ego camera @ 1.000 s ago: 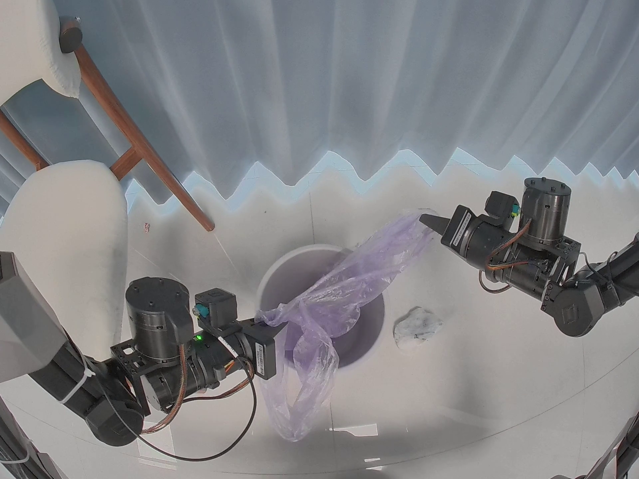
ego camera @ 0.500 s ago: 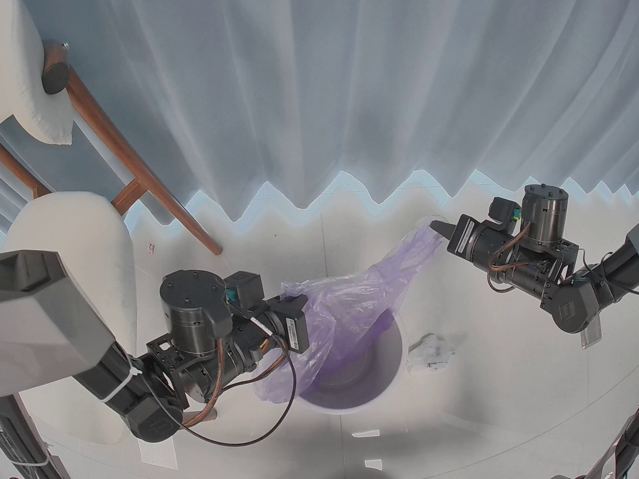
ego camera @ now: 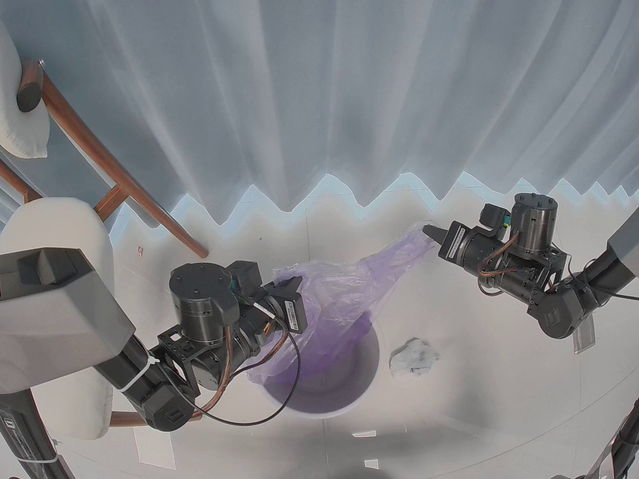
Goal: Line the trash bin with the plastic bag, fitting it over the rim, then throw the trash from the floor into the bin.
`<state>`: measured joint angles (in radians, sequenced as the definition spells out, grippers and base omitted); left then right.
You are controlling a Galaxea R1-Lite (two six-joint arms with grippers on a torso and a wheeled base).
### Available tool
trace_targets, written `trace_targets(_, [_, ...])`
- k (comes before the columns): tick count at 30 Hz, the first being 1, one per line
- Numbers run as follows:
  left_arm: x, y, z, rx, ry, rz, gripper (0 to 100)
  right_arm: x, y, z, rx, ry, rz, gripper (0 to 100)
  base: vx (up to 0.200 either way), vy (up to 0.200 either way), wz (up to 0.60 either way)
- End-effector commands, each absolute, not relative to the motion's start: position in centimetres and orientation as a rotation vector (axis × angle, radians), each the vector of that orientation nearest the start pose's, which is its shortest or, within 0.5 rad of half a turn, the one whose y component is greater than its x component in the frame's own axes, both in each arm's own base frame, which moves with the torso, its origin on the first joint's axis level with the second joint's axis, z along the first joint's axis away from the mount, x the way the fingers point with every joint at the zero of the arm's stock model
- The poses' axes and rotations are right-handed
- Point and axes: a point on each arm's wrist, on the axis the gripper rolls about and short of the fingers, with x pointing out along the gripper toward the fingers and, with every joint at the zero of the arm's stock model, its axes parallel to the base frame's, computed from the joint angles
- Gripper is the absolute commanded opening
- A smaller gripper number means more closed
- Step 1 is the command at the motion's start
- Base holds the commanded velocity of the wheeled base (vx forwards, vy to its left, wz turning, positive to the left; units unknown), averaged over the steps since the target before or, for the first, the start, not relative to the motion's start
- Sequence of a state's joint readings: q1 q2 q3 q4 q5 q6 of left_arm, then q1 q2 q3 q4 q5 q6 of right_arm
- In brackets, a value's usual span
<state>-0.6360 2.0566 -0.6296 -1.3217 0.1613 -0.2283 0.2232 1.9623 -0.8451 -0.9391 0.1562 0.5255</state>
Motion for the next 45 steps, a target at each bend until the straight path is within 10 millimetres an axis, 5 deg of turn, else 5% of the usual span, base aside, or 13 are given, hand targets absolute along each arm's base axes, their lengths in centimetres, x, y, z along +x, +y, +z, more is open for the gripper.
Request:
trace_targets(1, [28.5, -19.6, 9.4, -0.176, 0.143, -0.413, 0, 36.4, 8.6, 10.6, 0.506, 0.307, 0.311, 0, 0.000, 0.000, 0.00])
trace_targets(13, [29.3, -16.1, 10.8, -0.159, 0.198, -0.305, 0, 37.9, 8.7, 7.5, 0.511, 0.310, 0.300, 0, 0.000, 0.000, 0.00])
trace_targets(26, [28.8, -16.8, 9.8, -0.143, 0.229, -0.326, 0, 38.6, 9.3, 6.5, 0.519, 0.186, 0.358, 0, 0.000, 0.000, 0.00])
trace_targets(27, [28.7, -16.7, 9.7, -0.141, 0.235, -0.326, 0, 38.4, 9.4, 6.6, 0.519, 0.190, 0.360, 100, 0.000, 0.000, 0.00])
trace_targets(35, [28.6, -16.6, 9.8, -0.115, 0.219, -0.328, 0, 37.9, 9.6, 8.7, 0.600, 0.129, 0.385, 100, 0.000, 0.000, 0.00])
trace_targets(39, [28.7, -16.6, 9.9, -0.115, 0.215, -0.327, 0, 36.8, 9.4, 12.0, 0.723, 0.119, 0.398, 100, 0.000, 0.000, 0.00])
trace_targets(40, [28.7, -16.6, 9.9, -0.115, 0.215, -0.327, 0, 35.8, 9.5, 14.0, 0.808, 0.176, 0.393, 100, 0.000, 0.000, 0.00])
trace_targets(45, [28.7, -16.5, 10.0, -0.117, 0.210, -0.326, 0, 32.8, 9.5, 17.6, 0.863, 0.328, 0.419, 100, 0.000, 0.000, 0.00])
